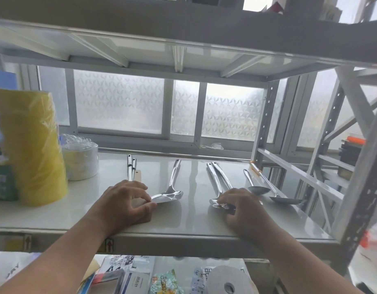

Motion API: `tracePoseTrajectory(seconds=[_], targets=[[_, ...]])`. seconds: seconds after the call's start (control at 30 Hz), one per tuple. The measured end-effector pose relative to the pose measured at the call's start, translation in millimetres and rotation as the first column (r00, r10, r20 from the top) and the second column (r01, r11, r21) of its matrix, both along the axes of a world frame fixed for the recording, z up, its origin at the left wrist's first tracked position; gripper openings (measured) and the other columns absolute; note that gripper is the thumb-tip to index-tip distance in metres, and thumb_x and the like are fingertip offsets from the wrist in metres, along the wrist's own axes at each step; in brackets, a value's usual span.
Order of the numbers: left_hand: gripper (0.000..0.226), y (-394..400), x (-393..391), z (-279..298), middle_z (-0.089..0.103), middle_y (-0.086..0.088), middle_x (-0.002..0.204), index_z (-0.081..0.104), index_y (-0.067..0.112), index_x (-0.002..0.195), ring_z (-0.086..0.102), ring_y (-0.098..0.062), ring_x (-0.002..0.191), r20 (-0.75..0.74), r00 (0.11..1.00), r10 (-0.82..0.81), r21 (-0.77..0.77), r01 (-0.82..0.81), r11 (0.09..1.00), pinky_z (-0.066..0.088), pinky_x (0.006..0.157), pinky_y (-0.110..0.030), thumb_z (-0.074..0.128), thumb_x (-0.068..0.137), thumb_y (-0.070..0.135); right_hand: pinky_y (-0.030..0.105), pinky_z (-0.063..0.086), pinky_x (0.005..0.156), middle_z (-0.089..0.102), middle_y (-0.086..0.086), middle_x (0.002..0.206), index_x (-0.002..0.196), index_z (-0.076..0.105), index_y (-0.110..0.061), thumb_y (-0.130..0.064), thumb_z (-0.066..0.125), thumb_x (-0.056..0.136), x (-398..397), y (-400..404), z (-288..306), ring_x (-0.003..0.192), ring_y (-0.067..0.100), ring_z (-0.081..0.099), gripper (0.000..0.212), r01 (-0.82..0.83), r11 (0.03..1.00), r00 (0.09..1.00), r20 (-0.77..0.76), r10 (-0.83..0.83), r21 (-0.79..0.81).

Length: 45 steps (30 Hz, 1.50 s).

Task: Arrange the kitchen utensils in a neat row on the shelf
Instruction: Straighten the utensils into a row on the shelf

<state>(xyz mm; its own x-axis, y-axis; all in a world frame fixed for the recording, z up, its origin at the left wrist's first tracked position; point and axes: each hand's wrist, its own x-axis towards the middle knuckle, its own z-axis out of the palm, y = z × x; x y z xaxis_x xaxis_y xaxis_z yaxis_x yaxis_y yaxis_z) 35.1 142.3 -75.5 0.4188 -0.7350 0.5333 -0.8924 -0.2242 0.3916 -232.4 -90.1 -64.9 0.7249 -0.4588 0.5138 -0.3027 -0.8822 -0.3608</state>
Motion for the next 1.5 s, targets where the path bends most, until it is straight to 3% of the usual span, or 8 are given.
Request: tracePoseTrajectory(seconds=[0.3,0.47,0.57,0.67,1.0,1.23,1.33,1.5], targets=[[0.038,-2,2,-1,0.066,0.028,0.122,0.079,0.047,0.099,0.057,0.001,0.116,0.048,0.999,0.007,0.002,-0.008,1.0,0.048,0.105,-0.038,0.062,0.08,0.076,0.039,0.026,0.106,0.065,-0.02,0.118,0.112,0.072,-0.032,-0.053,0.058,0.078,23,58,12,0.117,0.006,0.052,0.042,-0.049,0.948,0.998,-0.055,0.033,-0.316],[0.052,0,-1,1,0.068,0.028,0.122,0.077,0.04,0.117,0.058,0.0,0.114,0.063,0.998,0.011,-0.001,-0.011,1.0,0.049,0.104,-0.034,0.065,0.078,0.072,0.039,0.035,0.103,0.065,-0.007,0.124,0.12,0.061,-0.026,-0.04,0.056,0.079,74,90,23,0.117,0.02,0.054,0.043,-0.156,0.932,0.958,-0.28,0.062,-0.328],[0.057,0,-1,3,0.069,0.026,0.125,0.076,0.039,0.12,0.058,-0.001,0.117,0.053,0.998,0.015,0.015,-0.016,1.0,0.048,0.106,-0.035,0.063,0.077,0.074,0.037,0.037,0.086,0.066,0.003,0.114,0.109,0.058,-0.022,-0.022,0.053,0.086,96,101,28,0.108,0.029,0.058,0.024,-0.122,0.954,0.933,-0.36,0.017,-0.273],[0.057,0,-2,3,0.069,0.025,0.126,0.077,0.038,0.119,0.058,-0.002,0.117,0.052,0.998,0.019,0.022,-0.02,1.0,0.048,0.107,-0.036,0.062,0.077,0.074,0.034,0.033,0.079,0.067,0.01,0.111,0.109,0.065,-0.018,-0.008,0.046,0.091,103,106,34,0.104,0.032,0.06,0.028,-0.092,0.949,0.894,-0.445,-0.055,-0.302],[0.054,-3,0,1,0.065,0.021,0.139,0.075,0.039,0.127,0.054,-0.001,0.129,0.072,0.997,0.032,0.049,-0.036,0.998,0.042,0.114,-0.031,0.066,0.081,0.066,0.04,0.042,0.088,0.068,0.009,0.091,0.093,0.059,-0.016,-0.002,0.023,0.075,88,94,23,0.087,0.034,0.061,0.043,-0.009,0.881,0.969,-0.22,-0.108,-0.473],[0.06,-3,0,1,0.066,0.025,0.135,0.075,0.041,0.124,0.054,0.001,0.127,0.058,0.998,0.039,0.048,-0.042,0.998,0.042,0.114,-0.032,0.059,0.075,0.072,0.041,0.043,0.093,0.069,0.007,0.095,0.1,0.065,-0.015,0.002,0.038,0.083,67,72,24,0.093,0.033,0.061,0.036,0.094,0.872,0.94,-0.246,-0.237,-0.481],[0.059,-2,0,0,0.066,0.025,0.135,0.075,0.042,0.123,0.054,0.002,0.126,0.059,0.997,0.041,0.052,-0.044,0.998,0.042,0.113,-0.032,0.06,0.075,0.071,0.04,0.041,0.096,0.069,0.007,0.101,0.105,0.067,-0.017,-0.005,0.044,0.085,59,73,26,0.099,0.032,0.061,0.032,0.102,0.878,0.905,-0.322,-0.277,-0.468],[0.058,-1,-2,1,0.066,0.025,0.134,0.075,0.042,0.124,0.054,0.004,0.126,0.05,0.998,0.048,0.056,-0.051,0.997,0.042,0.113,-0.029,0.061,0.075,0.07,0.042,0.039,0.095,0.069,0.008,0.098,0.099,0.066,-0.02,-0.043,0.041,0.089,57,74,25,0.098,0.031,0.06,0.035,0.12,0.91,0.901,-0.341,-0.268,-0.396]])
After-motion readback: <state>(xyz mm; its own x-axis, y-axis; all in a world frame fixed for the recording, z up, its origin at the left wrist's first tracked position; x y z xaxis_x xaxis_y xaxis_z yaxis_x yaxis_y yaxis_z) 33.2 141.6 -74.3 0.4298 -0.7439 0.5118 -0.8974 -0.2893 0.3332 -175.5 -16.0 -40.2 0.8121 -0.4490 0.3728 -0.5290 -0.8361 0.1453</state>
